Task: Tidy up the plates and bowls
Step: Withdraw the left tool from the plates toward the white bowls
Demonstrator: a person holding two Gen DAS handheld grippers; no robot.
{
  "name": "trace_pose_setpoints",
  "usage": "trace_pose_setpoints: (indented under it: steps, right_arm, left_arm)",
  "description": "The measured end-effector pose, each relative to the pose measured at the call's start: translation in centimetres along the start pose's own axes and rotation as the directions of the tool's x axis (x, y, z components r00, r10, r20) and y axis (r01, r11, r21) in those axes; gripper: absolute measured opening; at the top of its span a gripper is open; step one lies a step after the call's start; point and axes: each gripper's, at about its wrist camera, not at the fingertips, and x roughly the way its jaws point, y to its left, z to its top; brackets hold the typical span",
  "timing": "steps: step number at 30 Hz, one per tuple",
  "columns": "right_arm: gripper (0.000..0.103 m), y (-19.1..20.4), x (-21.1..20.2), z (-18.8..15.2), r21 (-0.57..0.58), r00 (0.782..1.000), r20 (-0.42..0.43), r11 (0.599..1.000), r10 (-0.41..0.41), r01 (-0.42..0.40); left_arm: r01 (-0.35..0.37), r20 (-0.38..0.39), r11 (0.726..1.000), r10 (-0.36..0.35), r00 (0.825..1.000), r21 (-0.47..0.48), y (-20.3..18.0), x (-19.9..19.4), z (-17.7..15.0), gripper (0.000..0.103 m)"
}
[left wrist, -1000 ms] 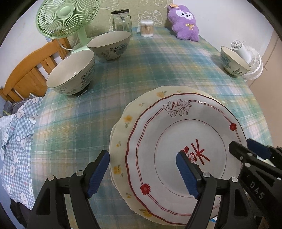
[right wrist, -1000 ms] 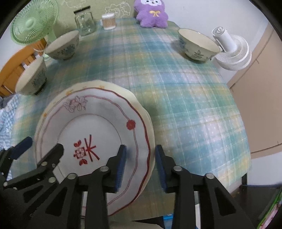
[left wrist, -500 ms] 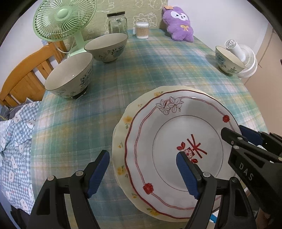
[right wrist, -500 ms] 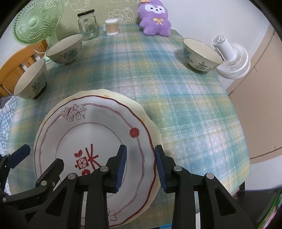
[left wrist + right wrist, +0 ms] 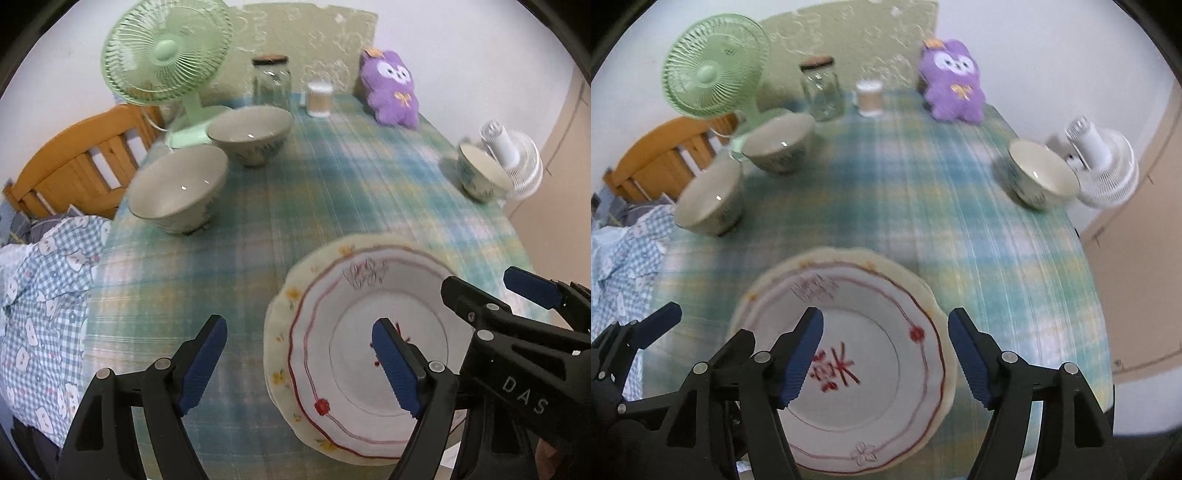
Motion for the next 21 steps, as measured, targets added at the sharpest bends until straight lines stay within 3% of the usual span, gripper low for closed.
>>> trace_pose_setpoints:
  steps: [13,21]
  right_arm:
    - [0.074,4.6,-1.6,3.9,-0.069,0.995,0.051,0.994,0.084,-0.081]
    - [0.074,9.1,-0.9,5.4,-0.028,0.993,0.079,0.996,0.088,-0.086]
  left_arm:
    - [-0.071,0.086,0.992,0.081,0.993,-0.108,4.0,-2.3,2.3,0.083]
    - [-0.114,0.088,0.992,0.119,0.989,-0.059,7.4,-1.6,4.0,0.083]
